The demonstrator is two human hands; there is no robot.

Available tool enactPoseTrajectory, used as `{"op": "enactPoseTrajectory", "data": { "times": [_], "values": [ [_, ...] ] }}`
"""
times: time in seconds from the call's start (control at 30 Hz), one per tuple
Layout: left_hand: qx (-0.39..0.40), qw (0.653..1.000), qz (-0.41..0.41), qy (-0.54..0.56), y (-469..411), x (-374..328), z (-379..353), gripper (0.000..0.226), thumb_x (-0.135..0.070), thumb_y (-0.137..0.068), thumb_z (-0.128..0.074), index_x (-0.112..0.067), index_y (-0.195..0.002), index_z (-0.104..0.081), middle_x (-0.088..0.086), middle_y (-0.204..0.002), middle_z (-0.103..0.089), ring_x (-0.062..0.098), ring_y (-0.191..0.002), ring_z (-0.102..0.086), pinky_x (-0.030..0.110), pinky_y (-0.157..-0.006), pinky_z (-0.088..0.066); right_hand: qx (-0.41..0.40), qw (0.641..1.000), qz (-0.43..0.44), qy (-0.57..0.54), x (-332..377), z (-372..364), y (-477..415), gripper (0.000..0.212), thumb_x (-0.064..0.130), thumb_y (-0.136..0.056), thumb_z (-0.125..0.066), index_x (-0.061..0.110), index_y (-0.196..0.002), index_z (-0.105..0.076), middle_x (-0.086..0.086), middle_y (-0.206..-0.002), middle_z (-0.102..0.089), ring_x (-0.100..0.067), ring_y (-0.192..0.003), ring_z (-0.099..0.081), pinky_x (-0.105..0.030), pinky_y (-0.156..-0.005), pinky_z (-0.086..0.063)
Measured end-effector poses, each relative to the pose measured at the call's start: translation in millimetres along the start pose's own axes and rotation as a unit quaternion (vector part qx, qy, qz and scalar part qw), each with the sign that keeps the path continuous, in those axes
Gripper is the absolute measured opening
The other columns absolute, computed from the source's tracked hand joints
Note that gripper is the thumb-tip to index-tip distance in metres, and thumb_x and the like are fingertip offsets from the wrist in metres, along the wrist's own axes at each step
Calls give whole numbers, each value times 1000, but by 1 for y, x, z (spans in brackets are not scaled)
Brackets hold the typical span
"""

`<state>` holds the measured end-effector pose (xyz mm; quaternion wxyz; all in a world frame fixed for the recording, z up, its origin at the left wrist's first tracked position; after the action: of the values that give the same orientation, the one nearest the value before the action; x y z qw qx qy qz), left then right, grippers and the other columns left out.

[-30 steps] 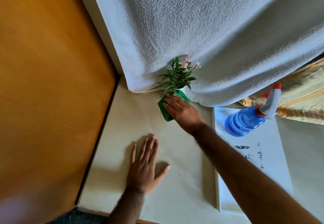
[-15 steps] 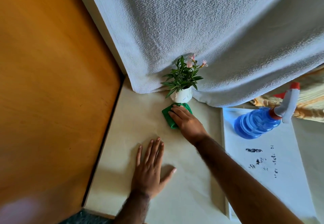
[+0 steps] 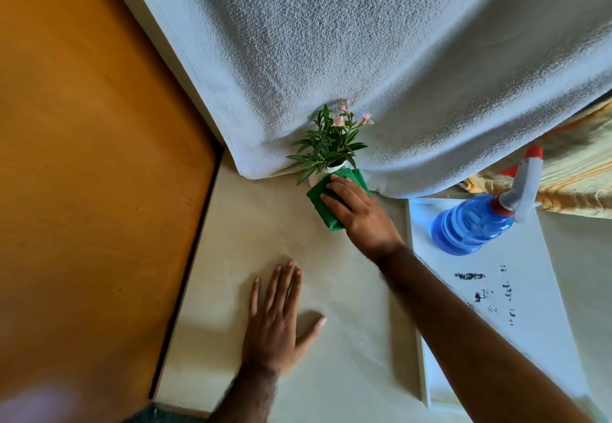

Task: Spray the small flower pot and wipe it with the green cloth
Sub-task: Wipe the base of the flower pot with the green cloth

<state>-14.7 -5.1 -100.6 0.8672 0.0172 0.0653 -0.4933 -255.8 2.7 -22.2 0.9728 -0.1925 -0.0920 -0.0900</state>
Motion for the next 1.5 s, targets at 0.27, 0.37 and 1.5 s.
{"op": "enactPoseTrajectory", "data": {
  "times": [0.27, 0.37, 1.5],
  "values": [
    [11, 1000, -3, -8, 0, -1, -1, 95, -76, -98, -43, -8, -164, -32, 10, -175, -28, 29, -160, -31, 67, -120, -38, -26, 999, -18, 8, 0, -11, 6, 39, 10, -98, -43, 4, -128, -67, -19, -134, -63, -37, -131, -53, -44, -113, -38],
    [16, 1000, -2, -11, -1, -1, -1, 96, -76, -97, -43, -9, -165, -31, 9, -176, -27, 29, -160, -31, 67, -121, -37, -31, 999, -24, -6, 0, -18, 9, 37, 11, -99, -44, 4, -127, -67, -19, -134, -62, -38, -131, -54, -47, -113, -42],
    [-11, 1000, -4, 1, 0, -2, 1, 93, -73, -98, -46, -7, -162, -37, 11, -173, -33, 29, -159, -34, 67, -119, -39, 42, 997, 65, 7, 2, -42, 23, 46, 6, -102, -38, 3, -145, -51, -14, -154, -47, -29, -146, -39, -43, -121, -30]
  ]
}}
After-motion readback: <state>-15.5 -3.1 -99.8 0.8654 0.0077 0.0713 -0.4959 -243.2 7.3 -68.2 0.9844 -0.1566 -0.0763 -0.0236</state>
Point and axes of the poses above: each hand's wrist, its own y-axis away from the middle knuckle, its own z-axis out of the back of the hand, x = y × z, the point moved 6 cm from there along -y, towards the middle knuckle
